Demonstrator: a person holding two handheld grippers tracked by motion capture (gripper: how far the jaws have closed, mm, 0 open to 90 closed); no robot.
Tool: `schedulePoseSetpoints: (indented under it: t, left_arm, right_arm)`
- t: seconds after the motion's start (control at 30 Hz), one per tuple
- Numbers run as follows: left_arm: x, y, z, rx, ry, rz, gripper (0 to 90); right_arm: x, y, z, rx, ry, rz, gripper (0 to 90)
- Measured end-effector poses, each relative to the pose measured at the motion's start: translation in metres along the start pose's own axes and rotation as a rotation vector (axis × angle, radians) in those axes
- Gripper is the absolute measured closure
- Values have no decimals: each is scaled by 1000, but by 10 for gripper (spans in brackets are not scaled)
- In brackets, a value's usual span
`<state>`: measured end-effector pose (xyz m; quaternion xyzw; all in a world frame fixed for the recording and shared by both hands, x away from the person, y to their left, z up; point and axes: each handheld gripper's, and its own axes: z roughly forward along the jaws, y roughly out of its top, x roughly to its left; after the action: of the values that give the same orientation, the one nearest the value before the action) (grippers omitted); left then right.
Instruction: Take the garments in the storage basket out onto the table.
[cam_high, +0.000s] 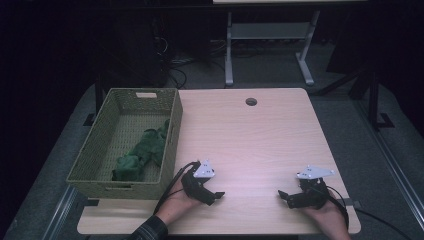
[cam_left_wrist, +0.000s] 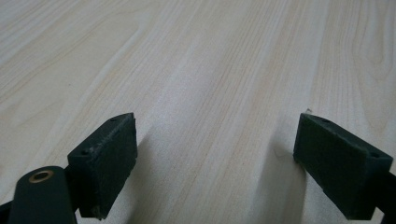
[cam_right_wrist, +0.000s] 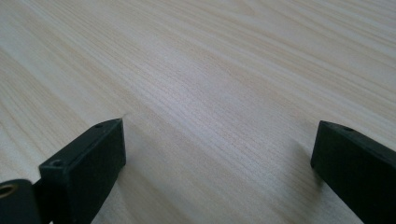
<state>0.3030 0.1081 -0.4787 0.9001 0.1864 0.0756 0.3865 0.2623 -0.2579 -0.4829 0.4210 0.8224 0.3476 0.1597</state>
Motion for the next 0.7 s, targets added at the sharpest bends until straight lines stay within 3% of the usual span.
schedulePoseSetpoints:
  t: [0.2,0.53,0.7]
  left_arm:
    - [0,0,0,7,6,0,131]
    - [2,1,-1,8,23,-39,137]
    - [3,5,-5,-14,20,-54,137]
  right_arm:
    - [0,0,0,0,1,0,29]
    - [0,0,0,-1,2,0,29]
    - [0,0,0,0,2,-1,29]
